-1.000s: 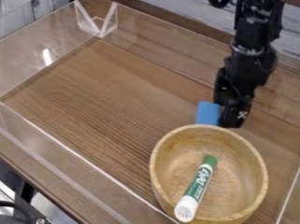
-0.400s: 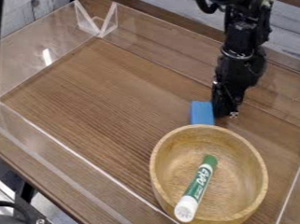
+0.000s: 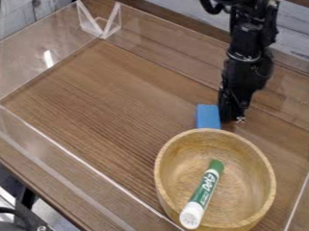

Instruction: Put the blue block in the brown bowl

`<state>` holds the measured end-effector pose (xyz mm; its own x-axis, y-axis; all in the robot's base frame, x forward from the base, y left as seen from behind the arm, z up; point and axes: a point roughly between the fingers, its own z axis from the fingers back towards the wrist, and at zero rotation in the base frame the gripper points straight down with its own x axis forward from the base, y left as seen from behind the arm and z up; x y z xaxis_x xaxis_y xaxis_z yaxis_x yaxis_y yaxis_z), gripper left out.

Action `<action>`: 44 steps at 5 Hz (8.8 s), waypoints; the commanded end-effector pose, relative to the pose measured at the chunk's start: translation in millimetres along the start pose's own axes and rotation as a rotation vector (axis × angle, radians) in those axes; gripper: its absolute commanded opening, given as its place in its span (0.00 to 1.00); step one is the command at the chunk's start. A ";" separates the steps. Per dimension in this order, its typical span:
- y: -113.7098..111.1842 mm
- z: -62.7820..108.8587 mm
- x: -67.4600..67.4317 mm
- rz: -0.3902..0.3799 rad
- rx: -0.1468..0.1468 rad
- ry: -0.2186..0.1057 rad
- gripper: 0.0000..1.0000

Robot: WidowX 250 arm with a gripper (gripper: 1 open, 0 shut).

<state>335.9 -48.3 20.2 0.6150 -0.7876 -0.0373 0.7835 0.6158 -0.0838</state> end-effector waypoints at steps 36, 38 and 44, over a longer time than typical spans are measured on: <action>-71.8 86.6 -66.4 0.260 0.032 -0.267 0.00; -64.6 89.6 -73.0 0.285 0.041 -0.279 0.00; -51.5 97.9 -77.9 0.492 0.071 -0.269 0.00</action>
<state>249.9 -19.5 108.8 0.9116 -0.3861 0.1410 0.3995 0.9130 -0.0828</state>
